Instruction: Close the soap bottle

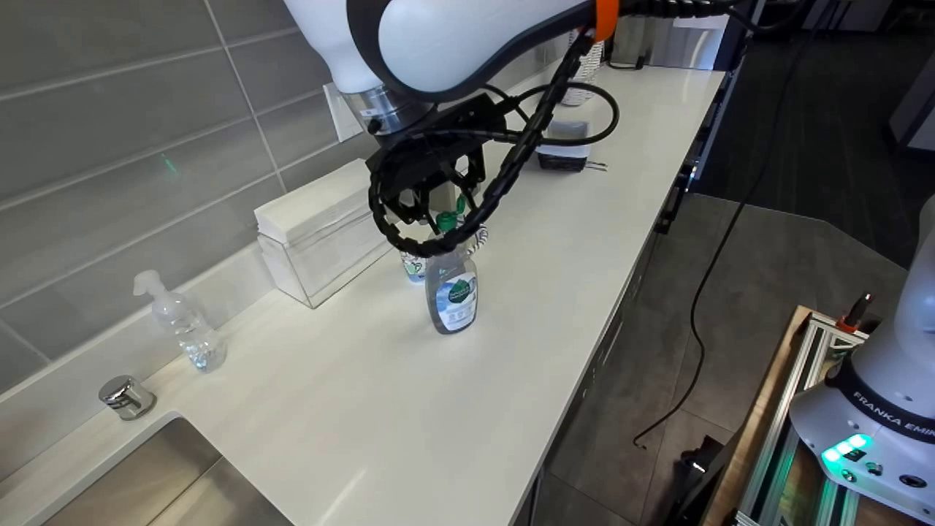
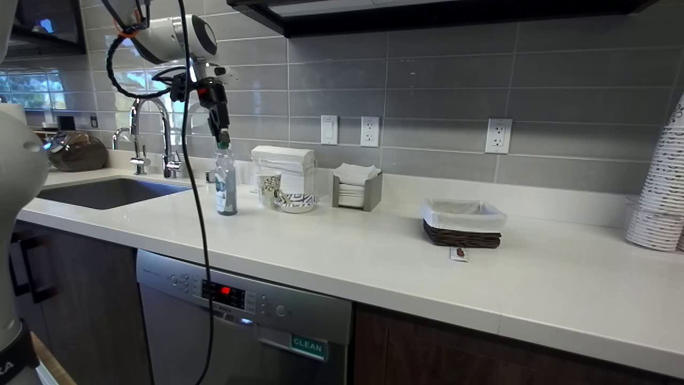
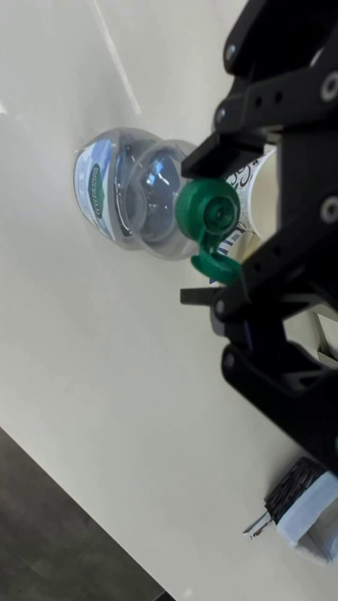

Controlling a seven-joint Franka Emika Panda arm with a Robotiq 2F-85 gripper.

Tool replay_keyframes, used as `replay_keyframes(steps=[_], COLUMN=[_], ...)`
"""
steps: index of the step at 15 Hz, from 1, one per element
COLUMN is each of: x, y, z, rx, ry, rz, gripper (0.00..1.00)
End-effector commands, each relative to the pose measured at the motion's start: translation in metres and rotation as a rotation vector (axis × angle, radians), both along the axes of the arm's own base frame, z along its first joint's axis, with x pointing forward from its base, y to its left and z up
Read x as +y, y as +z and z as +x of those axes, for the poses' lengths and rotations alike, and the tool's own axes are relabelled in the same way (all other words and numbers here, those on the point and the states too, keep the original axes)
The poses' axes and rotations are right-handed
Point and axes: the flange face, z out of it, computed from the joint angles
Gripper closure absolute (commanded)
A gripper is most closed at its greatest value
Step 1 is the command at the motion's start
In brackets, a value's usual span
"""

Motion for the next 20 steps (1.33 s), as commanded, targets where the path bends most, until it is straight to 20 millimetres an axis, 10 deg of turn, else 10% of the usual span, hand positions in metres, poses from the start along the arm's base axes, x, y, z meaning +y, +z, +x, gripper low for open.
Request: replay_keyframes(steps=[1,8,16,19,20], x=[0.002,0.005,0.008,0.004,0.003], y=[0.003,0.005,0.026,0.044,0.049], z=[-0.003,-0.005,-0.007,-0.007,-0.008], rx=[0.004,0.000,-0.037,-0.070,-0.070], ry=[-0.001,0.010,0.012,-0.020,-0.026], rz=[0.002,0.001,0.051,0.136,0.179], gripper=[0.47,0.73,0.00,0.02,0.25])
